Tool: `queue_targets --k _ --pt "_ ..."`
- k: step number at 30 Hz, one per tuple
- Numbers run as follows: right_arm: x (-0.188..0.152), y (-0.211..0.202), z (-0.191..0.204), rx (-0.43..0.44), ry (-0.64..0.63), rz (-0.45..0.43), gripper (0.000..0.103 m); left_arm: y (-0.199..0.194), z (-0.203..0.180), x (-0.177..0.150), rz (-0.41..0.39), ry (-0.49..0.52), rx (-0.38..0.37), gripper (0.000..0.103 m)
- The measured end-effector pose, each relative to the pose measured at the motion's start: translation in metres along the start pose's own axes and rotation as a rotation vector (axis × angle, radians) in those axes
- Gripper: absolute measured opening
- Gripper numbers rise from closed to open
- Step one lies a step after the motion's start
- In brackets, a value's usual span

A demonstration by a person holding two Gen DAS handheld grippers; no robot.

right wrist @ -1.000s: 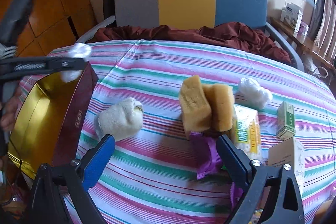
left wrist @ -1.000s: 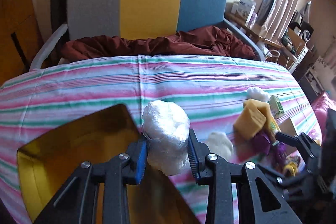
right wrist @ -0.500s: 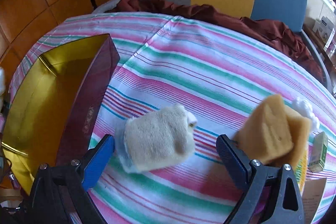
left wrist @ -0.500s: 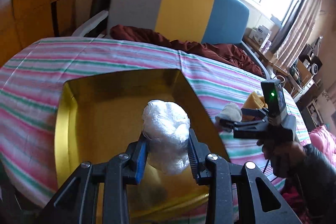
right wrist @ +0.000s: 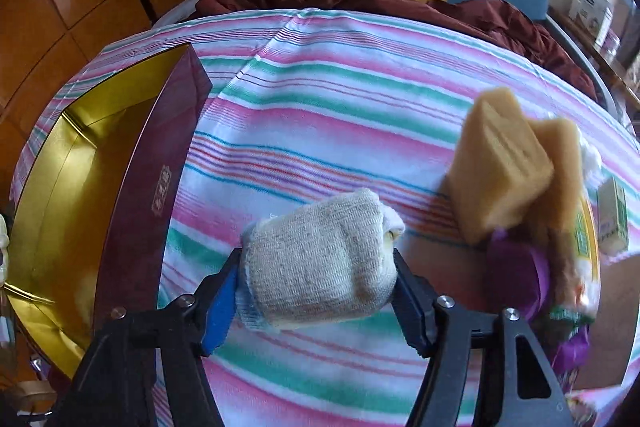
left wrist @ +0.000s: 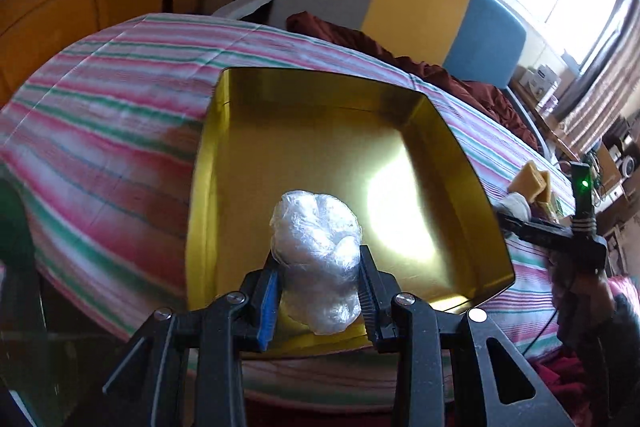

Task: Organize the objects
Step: 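Drop the plastic bundle into the gold box while the right gripper grasps the beige sock, then carry the beige sock into the gold box and open the right gripper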

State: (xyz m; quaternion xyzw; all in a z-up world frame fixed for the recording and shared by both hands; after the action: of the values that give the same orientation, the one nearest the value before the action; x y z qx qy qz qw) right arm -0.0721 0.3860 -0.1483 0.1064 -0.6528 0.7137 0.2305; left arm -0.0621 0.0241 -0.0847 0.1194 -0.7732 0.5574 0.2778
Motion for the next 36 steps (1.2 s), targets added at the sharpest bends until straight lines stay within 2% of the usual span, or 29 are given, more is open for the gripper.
queue_targets --k 7,15,17,18,20,25,28,29,32,36 --pt "-0.032 -0.015 0.004 -0.022 -0.004 0.001 0.068 -0.01 0.027 -0.001 -0.023 -0.044 0.031 0.035" --pt "-0.05 -0.016 0.003 -0.042 0.001 -0.016 0.067 0.013 0.026 -0.003 0.03 0.04 0.074 0.036" --pt "-0.05 -0.017 0.004 -0.049 0.001 -0.022 0.067 0.016 0.027 -0.005 0.034 0.048 0.093 0.041" --pt "-0.05 -0.016 0.004 -0.049 0.002 -0.024 0.067 0.016 0.028 -0.006 0.03 0.051 0.102 0.051" --pt "-0.051 -0.018 0.004 -0.053 0.002 -0.029 0.067 0.012 0.027 -0.007 0.007 0.059 0.094 0.059" --pt "-0.05 -0.018 0.004 -0.06 0.001 -0.032 0.067 0.0 0.022 -0.007 -0.042 0.094 0.124 0.061" --pt "-0.053 -0.02 0.003 -0.065 0.002 -0.036 0.067 -0.012 0.026 -0.004 -0.08 0.062 0.11 0.061" --pt "-0.053 -0.019 0.004 -0.068 0.003 -0.036 0.067 -0.017 0.029 -0.003 -0.098 0.044 0.111 0.063" --pt "-0.053 -0.021 0.004 -0.076 0.008 -0.039 0.066 -0.034 0.04 0.001 -0.161 -0.007 0.14 0.079" --pt "-0.048 -0.03 -0.002 -0.105 0.053 -0.05 0.065 -0.049 0.057 0.005 -0.205 -0.054 0.176 0.083"
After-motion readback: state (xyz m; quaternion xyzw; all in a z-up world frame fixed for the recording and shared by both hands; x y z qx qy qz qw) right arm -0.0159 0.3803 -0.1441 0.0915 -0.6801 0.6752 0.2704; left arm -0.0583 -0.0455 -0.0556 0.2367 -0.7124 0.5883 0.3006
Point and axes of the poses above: each gripper's, at about its wrist camera, not at the fingertips, and y roughly the way its jaws point, z to its left, x to its top, the point moved 6 cm from there along y, roughly the way its jaws point, and after that the axes turned 3 degrees about y, right-handed, at the moved point
